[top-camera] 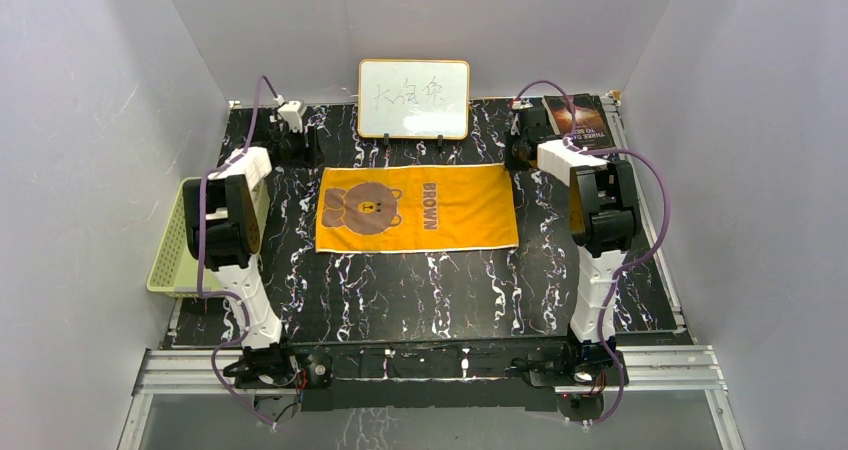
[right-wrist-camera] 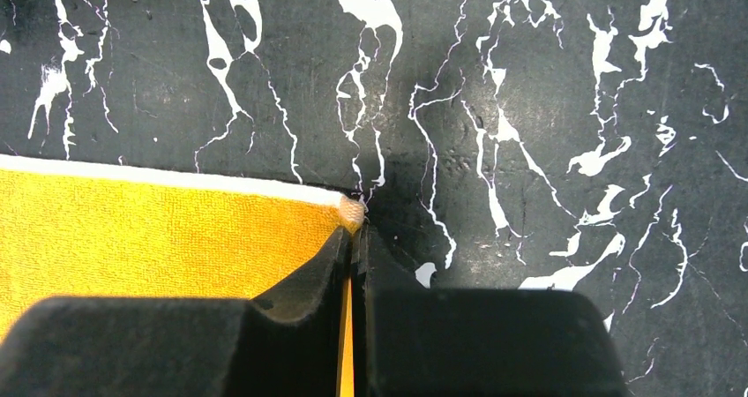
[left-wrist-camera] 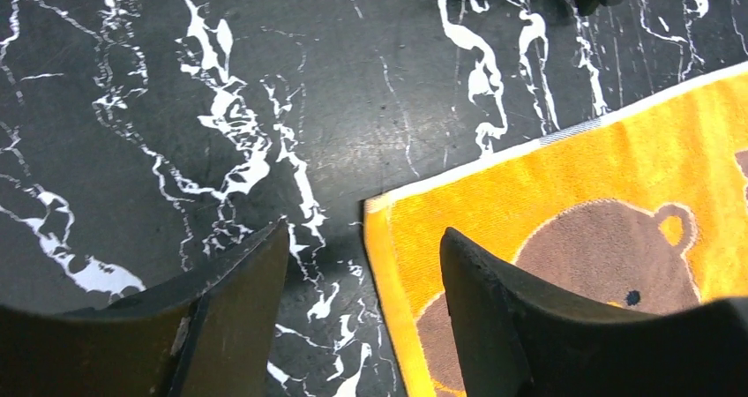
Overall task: Roll the towels
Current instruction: Fold the towel at the center of the board.
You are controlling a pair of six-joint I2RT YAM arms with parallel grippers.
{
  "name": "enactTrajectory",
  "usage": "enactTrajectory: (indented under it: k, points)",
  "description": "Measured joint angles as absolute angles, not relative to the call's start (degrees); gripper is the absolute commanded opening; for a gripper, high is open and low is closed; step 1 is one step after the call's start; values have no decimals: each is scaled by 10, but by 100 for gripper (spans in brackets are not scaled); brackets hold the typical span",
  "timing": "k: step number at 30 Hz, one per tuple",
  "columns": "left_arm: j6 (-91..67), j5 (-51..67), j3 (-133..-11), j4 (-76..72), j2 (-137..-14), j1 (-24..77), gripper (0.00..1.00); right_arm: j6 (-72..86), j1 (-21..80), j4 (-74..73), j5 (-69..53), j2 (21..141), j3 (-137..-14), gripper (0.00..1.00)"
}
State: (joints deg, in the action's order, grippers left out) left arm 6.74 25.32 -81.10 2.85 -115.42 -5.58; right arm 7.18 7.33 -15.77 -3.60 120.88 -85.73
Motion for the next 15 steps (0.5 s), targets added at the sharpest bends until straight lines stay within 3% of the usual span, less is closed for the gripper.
enactTrajectory:
  k: [7,15]
  points:
    - [86,237,-811,42,-1153,-27,61,75,74,-161,-44,1209,-857,0]
    - [113,137,-811,50,-1175,17,58,76,73,-162,-45,1209,-857,0]
